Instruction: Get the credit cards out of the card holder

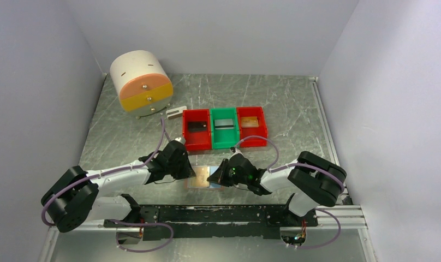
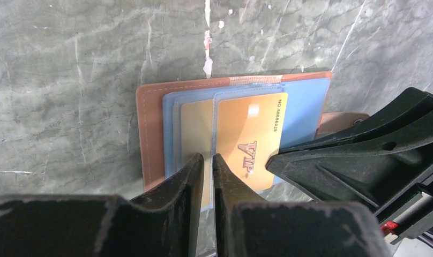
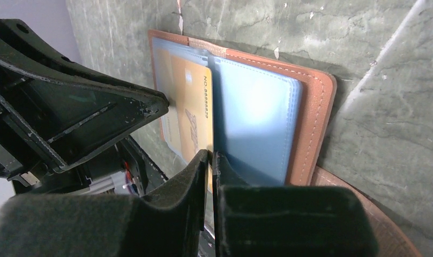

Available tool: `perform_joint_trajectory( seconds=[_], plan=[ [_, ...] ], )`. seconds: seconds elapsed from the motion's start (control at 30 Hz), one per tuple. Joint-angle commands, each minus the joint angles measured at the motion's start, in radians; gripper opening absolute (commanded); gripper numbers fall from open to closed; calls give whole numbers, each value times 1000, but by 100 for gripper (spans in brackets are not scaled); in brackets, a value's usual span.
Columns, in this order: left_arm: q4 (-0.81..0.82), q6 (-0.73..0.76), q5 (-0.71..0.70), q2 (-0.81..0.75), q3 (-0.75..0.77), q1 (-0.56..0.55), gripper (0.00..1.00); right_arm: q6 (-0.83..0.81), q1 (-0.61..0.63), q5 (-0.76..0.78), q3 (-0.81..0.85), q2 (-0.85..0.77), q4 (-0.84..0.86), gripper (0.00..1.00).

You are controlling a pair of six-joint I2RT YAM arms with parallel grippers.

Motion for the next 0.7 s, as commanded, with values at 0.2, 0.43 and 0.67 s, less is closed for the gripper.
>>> perform_joint_trajectory(
  seconds=[0.2,0.43,0.67],
  plan=[
    [-20,23,-31,-101,3,-20,24,-13,-12,-8,16,70,0,11],
    [87,45,52,-96,2,-23,28,-7,-12,39,6,30,-55,13],
    [11,40,24,32,35,-27,23,-9,-13,46,-1,15,-68,13]
  ],
)
